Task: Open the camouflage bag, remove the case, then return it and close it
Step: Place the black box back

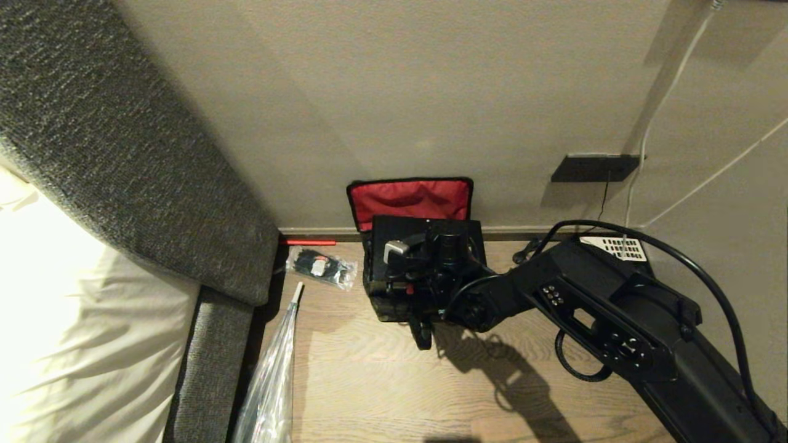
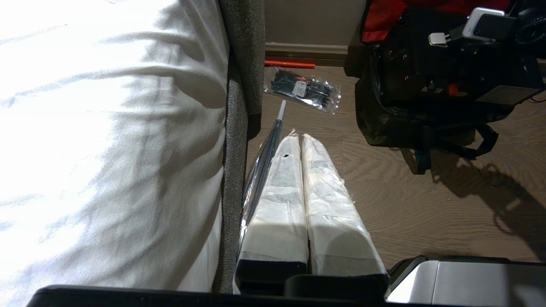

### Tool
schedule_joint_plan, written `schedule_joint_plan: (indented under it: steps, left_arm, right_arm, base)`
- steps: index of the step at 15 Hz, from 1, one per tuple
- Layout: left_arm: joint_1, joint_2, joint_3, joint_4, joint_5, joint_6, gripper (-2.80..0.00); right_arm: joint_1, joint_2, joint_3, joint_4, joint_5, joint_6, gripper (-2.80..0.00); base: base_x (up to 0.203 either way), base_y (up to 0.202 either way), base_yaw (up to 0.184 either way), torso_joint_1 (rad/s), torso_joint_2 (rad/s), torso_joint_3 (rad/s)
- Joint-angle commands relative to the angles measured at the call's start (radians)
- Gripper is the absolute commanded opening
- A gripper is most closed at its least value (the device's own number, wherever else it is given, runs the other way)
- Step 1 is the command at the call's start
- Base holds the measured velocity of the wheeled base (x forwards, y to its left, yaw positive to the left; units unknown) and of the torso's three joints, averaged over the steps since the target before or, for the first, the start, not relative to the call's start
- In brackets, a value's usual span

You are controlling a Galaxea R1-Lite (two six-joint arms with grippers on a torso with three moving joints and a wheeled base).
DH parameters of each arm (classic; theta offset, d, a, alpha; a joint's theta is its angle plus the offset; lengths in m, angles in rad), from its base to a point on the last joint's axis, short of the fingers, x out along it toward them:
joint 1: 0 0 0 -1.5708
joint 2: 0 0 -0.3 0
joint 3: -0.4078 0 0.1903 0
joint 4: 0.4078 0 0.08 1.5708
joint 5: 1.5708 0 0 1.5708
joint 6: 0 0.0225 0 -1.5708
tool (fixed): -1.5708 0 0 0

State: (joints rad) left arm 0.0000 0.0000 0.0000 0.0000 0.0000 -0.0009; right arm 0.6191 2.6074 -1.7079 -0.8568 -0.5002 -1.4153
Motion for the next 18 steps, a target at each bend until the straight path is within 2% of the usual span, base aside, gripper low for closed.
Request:
schedule_joint_plan:
  steps: [1,18]
  left_arm:
    - [0.000,0.000,0.000,0.000,0.000,-0.001,-2.80]
    - [0.000,0.000,0.000,0.000,0.000,-0.001,-2.80]
  right_arm:
    - [0.000,0.034,-0.016,-0.004,-0.003,-0.008,-2.80]
    - [-0.002,0.133,-0.067,-0.008,-0.006,-0.008,-2.80]
  base:
    - [0.000,0.000,0.000,0.000,0.00,0.000]
    - [0.000,0.000,0.000,0.000,0.00,0.000]
